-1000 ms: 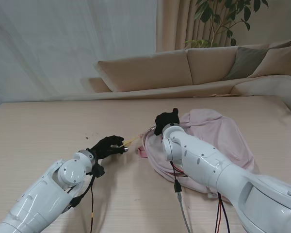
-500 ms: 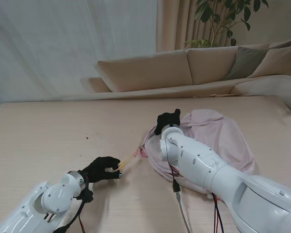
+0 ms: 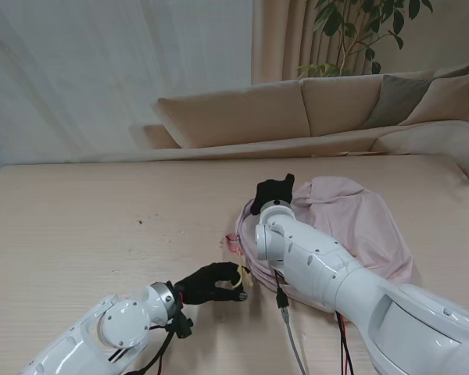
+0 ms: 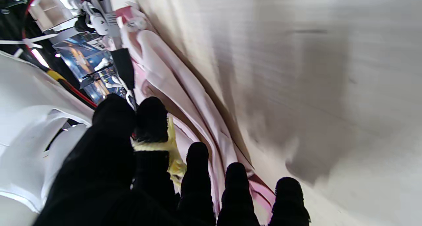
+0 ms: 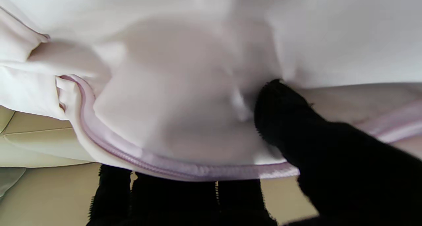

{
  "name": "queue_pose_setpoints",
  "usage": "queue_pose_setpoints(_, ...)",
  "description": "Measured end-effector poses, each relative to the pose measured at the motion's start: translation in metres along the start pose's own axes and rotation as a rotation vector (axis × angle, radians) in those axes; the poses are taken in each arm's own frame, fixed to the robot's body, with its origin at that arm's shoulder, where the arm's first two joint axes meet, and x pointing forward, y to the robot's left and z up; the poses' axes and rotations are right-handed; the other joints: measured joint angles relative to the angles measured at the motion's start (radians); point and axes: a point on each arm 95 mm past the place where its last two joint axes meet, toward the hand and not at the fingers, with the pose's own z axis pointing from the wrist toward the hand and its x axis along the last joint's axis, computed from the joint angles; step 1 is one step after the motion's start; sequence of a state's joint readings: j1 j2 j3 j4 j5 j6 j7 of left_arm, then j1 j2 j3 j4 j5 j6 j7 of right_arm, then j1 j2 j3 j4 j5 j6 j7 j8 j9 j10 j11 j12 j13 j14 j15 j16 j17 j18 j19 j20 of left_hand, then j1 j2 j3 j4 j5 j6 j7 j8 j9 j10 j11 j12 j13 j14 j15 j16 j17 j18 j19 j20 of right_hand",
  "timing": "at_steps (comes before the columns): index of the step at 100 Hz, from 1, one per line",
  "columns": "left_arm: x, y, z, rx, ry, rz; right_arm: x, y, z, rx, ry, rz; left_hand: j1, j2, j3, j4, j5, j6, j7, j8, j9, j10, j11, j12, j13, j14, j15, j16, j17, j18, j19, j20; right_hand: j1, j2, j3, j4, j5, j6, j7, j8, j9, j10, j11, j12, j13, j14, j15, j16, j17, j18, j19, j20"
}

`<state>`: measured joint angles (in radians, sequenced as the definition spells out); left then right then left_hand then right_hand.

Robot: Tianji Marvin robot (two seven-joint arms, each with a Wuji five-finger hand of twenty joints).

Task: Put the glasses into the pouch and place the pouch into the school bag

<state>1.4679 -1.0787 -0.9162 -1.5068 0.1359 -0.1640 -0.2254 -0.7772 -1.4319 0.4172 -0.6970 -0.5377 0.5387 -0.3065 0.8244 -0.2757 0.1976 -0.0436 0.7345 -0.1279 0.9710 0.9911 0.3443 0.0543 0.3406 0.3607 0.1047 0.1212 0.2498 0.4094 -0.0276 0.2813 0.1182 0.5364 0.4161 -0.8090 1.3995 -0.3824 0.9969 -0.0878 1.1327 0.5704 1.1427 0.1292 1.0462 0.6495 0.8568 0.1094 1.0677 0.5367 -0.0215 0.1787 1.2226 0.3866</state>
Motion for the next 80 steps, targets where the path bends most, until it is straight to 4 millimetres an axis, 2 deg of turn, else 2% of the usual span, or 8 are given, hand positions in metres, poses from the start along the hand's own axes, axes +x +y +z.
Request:
queue_pose_setpoints(18, 0.003, 0.003, 0.004, -0.006, 0.001, 0.053, 0.0, -0.001, -0.001, 0.009, 0.004, -0.011, 0.001, 0.006, 0.0, 0.0, 0.0, 0.0, 0.0, 0.0, 0.0, 0.0, 0.0, 0.0, 0.002, 0.0, 0.006, 0.0, 0.008, 0.0, 0.001, 0.001, 0.0, 0.026, -0.003, 0.0, -0.006, -0.029, -0.007, 0.001, -0.006, 0.002, -0.004, 0.002, -0.004, -0.001, -0.002, 0.0, 0.008, 0.0, 0.014, 0.009)
queue_pose_setpoints(23, 0.001, 0.0, 0.002, 0.005, -0.01, 0.065, 0.0, -0.001, -0.002, 0.018, 0.012, -0.018, 0.002, 0.006, 0.0, 0.0, 0.001, 0.0, 0.0, 0.0, 0.0, 0.0, 0.0, 0.0, 0.002, 0.0, 0.007, 0.0, 0.008, 0.0, 0.001, 0.001, -0.003, 0.065, -0.036, 0.015, -0.078, -0.063, -0.03, 0.0, -0.066, 0.002, -0.014, 0.002, -0.052, -0.012, -0.028, 0.0, 0.0, 0.0, 0.014, 0.009)
queue_pose_setpoints(28, 0.0, -0.003, -0.001, 0.021, -0.022, 0.051, 0.001, 0.002, -0.003, 0.023, 0.034, -0.017, 0.01, 0.006, -0.011, 0.0, 0.002, 0.0, 0.001, 0.0, 0.0, 0.0, 0.0, 0.0, 0.002, 0.0, 0.016, 0.004, 0.008, 0.0, 0.001, 0.002, -0.003, 0.12, -0.12, 0.019, -0.232, -0.086, -0.073, -0.02, -0.197, -0.007, -0.018, -0.012, -0.149, -0.039, -0.082, 0.0, -0.024, -0.001, 0.014, 0.009)
queue_pose_setpoints(31, -0.001, -0.004, -0.003, 0.029, -0.028, 0.046, 0.001, 0.004, -0.004, 0.032, 0.055, -0.019, 0.01, 0.006, -0.011, 0.0, 0.002, 0.0, 0.001, 0.0, 0.0, 0.0, 0.0, 0.0, 0.002, 0.0, 0.017, 0.009, 0.008, 0.0, 0.001, 0.002, -0.026, 0.154, -0.141, 0.046, -0.331, -0.089, -0.118, -0.038, -0.306, -0.017, -0.02, -0.048, -0.211, -0.055, -0.121, 0.0, -0.03, -0.003, 0.001, 0.007)
queue_pose_setpoints(37, -0.003, -0.007, -0.007, 0.042, -0.04, 0.049, 0.001, 0.009, -0.009, 0.061, 0.119, -0.05, 0.01, 0.006, -0.011, 0.0, 0.011, 0.0, 0.002, 0.0, 0.0, 0.0, 0.0, 0.0, 0.002, 0.0, 0.017, 0.013, 0.008, 0.0, 0.001, 0.003, -0.079, 0.196, -0.174, 0.151, -0.487, -0.089, -0.188, -0.042, -0.5, -0.034, -0.031, -0.106, -0.321, -0.087, -0.186, -0.008, -0.04, -0.004, -0.041, -0.015)
queue_pose_setpoints(41, -0.004, -0.008, -0.01, 0.052, -0.051, 0.049, -0.001, 0.014, -0.012, 0.06, 0.171, -0.075, 0.01, 0.006, -0.011, 0.0, 0.019, 0.0, 0.002, -0.001, 0.0, 0.0, 0.0, 0.002, 0.002, 0.0, 0.018, 0.013, 0.008, 0.0, 0.001, 0.003, -0.077, 0.195, -0.174, 0.184, -0.574, -0.098, -0.217, -0.042, -0.598, -0.056, -0.043, -0.132, -0.364, -0.113, -0.218, -0.026, -0.041, -0.011, -0.075, -0.03)
queue_pose_setpoints(57, -0.013, -0.014, -0.024, 0.114, -0.104, 0.037, -0.018, 0.031, -0.01, -0.047, 0.285, -0.064, 0.012, 0.006, -0.011, 0.0, 0.022, 0.015, 0.009, -0.014, 0.0, 0.0, 0.0, 0.002, 0.002, 0.0, 0.024, 0.013, 0.008, 0.0, 0.001, 0.005, -0.076, 0.152, -0.174, 0.184, -0.784, -0.107, -0.256, -0.12, -0.83, -0.097, -0.1, -0.197, -0.484, -0.159, -0.285, -0.054, -0.054, -0.024, -0.182, -0.051)
queue_pose_setpoints(80, -0.021, -0.019, -0.038, 0.147, -0.144, 0.079, -0.013, 0.037, -0.02, 0.02, 0.61, -0.073, 0.012, 0.006, -0.011, 0.0, 0.031, 0.016, 0.01, -0.021, 0.0, 0.0, 0.0, 0.002, 0.002, 0.0, 0.027, 0.014, 0.008, 0.0, 0.003, 0.013, -0.076, 0.037, -0.099, 0.184, -0.86, -0.265, -0.342, -0.186, -0.937, -0.199, -0.229, -0.267, -0.57, -0.223, -0.468, -0.142, -0.057, -0.04, -0.29, -0.051)
